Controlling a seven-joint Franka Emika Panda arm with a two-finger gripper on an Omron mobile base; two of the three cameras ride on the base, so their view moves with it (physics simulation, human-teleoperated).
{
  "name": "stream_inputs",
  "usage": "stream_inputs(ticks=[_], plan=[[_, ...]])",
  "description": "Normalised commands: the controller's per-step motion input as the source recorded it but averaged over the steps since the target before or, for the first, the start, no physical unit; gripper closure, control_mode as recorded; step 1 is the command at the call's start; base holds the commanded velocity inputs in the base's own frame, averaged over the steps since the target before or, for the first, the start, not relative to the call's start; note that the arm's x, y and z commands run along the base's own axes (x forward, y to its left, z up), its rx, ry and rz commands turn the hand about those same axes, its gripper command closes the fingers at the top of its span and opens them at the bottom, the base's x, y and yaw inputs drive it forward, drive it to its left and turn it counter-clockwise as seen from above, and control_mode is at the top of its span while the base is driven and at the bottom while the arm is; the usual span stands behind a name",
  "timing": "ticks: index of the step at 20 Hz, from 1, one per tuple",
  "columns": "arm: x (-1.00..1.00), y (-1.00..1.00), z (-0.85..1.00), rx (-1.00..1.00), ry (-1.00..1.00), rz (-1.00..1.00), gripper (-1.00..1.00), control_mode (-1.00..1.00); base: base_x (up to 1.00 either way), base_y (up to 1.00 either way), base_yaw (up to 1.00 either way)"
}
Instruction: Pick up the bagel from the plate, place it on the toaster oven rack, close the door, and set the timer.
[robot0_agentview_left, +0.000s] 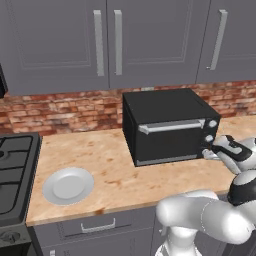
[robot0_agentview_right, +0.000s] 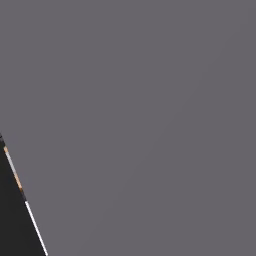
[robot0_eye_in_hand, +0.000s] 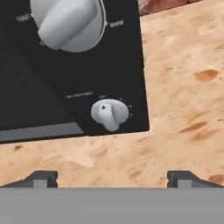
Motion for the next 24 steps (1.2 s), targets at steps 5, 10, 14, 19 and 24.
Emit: stream_inputs(ticks=[5, 10, 14, 19, 24], plan=[[0.31, -0.20, 0.18, 0.00, 0.01, -0.01, -1.00, -1.00, 0.00, 0.00, 0.00], [0.08, -0.29, 0.02, 0.00, 0.00, 0.00, -1.00, -1.00, 0.00, 0.00, 0.00], [0.00, -0.18, 0.00, 0.00, 0.00, 0.00, -1.00, -1.00, 0.00, 0.00, 0.00], [0.00, -0.01, 0.03, 0.00, 0.00, 0.00, -1.00, -1.00, 0.00, 0.00, 0.00], [-0.02, 0.02, 0.04, 0.00, 0.01, 0.00, -1.00, -1.00, 0.00, 0.00, 0.00]])
